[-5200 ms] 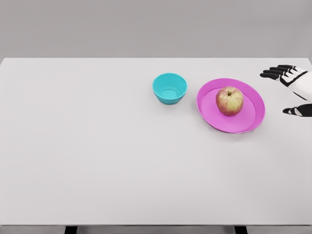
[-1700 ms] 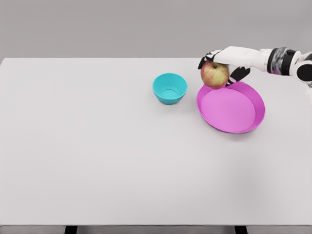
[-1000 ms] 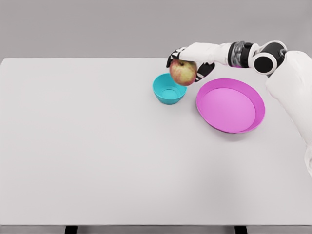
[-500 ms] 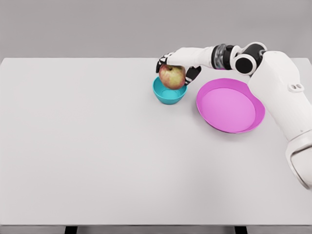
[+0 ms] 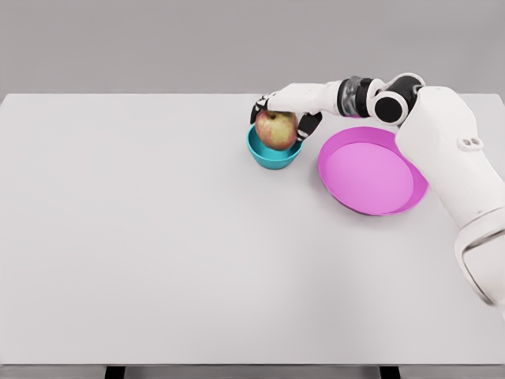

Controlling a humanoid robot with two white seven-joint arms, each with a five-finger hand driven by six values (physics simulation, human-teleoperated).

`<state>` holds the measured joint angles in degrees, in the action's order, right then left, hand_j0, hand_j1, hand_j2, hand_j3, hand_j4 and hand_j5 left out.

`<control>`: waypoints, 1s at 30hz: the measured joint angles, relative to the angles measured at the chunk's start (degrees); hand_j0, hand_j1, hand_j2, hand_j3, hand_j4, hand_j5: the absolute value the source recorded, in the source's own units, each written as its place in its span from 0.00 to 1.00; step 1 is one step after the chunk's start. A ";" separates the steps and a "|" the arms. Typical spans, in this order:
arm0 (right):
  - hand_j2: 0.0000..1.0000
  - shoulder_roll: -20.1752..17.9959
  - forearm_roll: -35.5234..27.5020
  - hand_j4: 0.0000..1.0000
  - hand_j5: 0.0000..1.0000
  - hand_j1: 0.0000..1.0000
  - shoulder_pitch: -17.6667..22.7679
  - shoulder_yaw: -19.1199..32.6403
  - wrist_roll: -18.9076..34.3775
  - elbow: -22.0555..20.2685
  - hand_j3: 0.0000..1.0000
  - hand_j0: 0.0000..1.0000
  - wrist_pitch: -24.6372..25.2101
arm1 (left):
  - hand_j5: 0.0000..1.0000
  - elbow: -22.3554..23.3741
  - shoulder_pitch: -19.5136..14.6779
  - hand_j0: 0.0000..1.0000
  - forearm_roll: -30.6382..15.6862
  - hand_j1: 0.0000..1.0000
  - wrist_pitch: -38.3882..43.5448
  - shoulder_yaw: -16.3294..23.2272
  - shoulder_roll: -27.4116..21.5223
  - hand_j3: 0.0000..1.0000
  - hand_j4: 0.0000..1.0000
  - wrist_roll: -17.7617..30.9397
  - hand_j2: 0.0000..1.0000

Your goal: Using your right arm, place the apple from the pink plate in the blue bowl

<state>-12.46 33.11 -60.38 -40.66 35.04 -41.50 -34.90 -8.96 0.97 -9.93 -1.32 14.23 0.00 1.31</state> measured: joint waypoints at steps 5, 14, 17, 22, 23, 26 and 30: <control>1.00 0.05 -0.01 1.00 1.00 1.00 0.00 0.01 -0.02 0.00 1.00 1.00 0.94 | 1.00 0.00 -0.09 1.00 0.01 1.00 0.00 0.00 0.00 1.00 1.00 0.00 1.00; 1.00 -1.05 -0.26 1.00 1.00 1.00 -2.02 0.63 -0.02 -2.87 1.00 1.00 1.09 | 1.00 0.00 -0.09 1.00 0.01 1.00 0.00 0.00 0.00 1.00 1.00 0.00 1.00; 1.00 -2.95 -0.45 1.00 1.00 1.00 -2.02 2.99 -0.01 -6.31 1.00 1.00 0.96 | 1.00 0.00 0.00 1.00 0.01 1.00 0.00 0.00 0.00 1.00 1.00 0.00 1.00; 1.00 -10.73 -0.91 1.00 1.00 1.00 1.75 9.09 -0.01 -12.31 1.00 1.00 0.03 | 1.00 0.00 -0.09 1.00 0.01 1.00 0.00 0.00 0.00 1.00 1.00 0.00 1.00; 1.00 -12.34 -1.57 1.00 1.00 1.00 3.78 10.94 -0.08 -12.91 1.00 1.00 0.28 | 1.00 0.03 -0.09 1.00 0.01 1.00 -0.01 0.02 0.00 1.00 1.00 0.00 1.00; 1.00 -16.96 -2.04 1.00 1.00 1.00 7.64 15.07 0.00 -13.81 1.00 1.00 -0.24 | 1.00 -0.01 -0.09 1.00 0.01 1.00 0.00 0.00 0.00 1.00 1.00 0.00 1.00; 1.00 -19.93 -3.82 1.00 1.00 1.00 17.83 22.96 0.01 -16.09 1.00 1.00 -0.38 | 1.00 -0.01 -0.09 1.00 0.00 1.00 0.01 -0.01 0.00 1.00 1.00 0.00 1.00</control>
<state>-32.39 29.29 -42.55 -17.70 35.06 -57.59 -35.29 -8.97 0.87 -9.94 -1.31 14.23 0.00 1.31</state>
